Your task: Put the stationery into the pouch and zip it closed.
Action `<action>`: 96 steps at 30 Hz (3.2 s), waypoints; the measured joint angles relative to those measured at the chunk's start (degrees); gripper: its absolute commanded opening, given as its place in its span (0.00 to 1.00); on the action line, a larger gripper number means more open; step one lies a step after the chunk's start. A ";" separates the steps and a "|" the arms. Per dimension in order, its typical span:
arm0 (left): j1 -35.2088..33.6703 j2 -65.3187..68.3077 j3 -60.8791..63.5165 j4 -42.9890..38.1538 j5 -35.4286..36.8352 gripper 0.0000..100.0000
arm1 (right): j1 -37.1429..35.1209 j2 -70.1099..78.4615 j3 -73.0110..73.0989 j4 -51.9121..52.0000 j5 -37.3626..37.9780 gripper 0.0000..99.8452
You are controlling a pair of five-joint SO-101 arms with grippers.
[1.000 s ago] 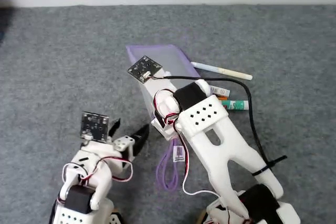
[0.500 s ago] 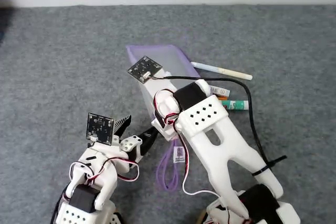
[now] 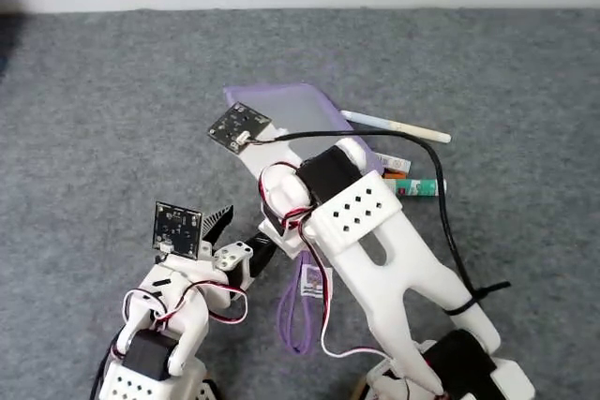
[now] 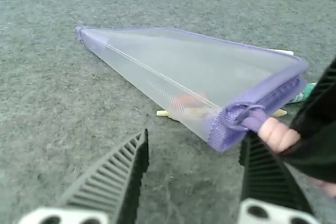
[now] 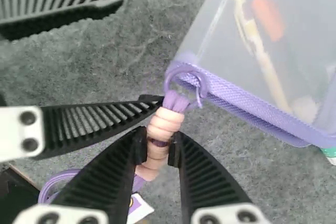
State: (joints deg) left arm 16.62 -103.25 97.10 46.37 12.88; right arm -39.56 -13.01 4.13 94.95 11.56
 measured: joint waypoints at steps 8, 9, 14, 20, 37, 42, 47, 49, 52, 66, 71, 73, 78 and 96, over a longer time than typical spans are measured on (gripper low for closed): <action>0.44 0.00 0.00 2.20 0.00 0.27 | -3.87 -0.09 -3.52 3.25 0.00 0.01; 0.44 0.00 0.00 2.20 0.00 0.27 | -4.57 -0.09 -3.69 3.25 0.00 0.01; 0.26 0.00 0.00 2.99 -0.09 0.27 | -4.92 -0.09 -3.78 3.25 0.00 0.01; -6.68 0.00 -0.09 8.79 -2.02 0.27 | -2.81 -0.09 -1.76 3.25 0.00 0.01; -26.29 0.00 -1.58 12.75 -6.07 0.27 | -2.81 11.25 19.25 -10.20 -24.44 0.02; -26.73 0.00 -1.58 12.75 -6.07 0.27 | -2.81 17.67 19.25 -12.92 -26.20 0.02; -26.55 0.00 -1.58 12.75 -6.07 0.27 | -2.81 18.73 19.25 -13.54 -26.37 0.11; -26.55 0.00 -1.58 12.75 -6.07 0.27 | -2.81 18.73 18.64 -12.22 -27.69 0.15; -26.55 0.00 -1.58 12.75 -6.07 0.27 | -2.81 19.16 15.21 -9.49 -28.84 0.15; -26.55 0.00 -1.58 12.75 -6.07 0.27 | -2.90 29.80 13.54 -12.75 -29.01 0.15; -26.55 0.00 -1.58 12.75 -6.07 0.27 | -2.81 32.44 12.66 -13.36 -28.66 0.01; -26.55 0.00 -1.58 12.75 -6.07 0.27 | -2.73 32.44 12.57 -13.36 -26.11 0.02; -26.55 0.00 -2.11 12.75 -6.07 0.27 | -2.73 28.22 12.48 -11.43 -23.91 0.01; -13.10 0.00 -8.44 13.45 -3.69 0.27 | -2.73 -5.54 6.24 -6.15 -7.12 0.01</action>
State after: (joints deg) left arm 3.52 -103.25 88.66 59.82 9.19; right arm -42.29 -18.55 10.37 88.79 4.44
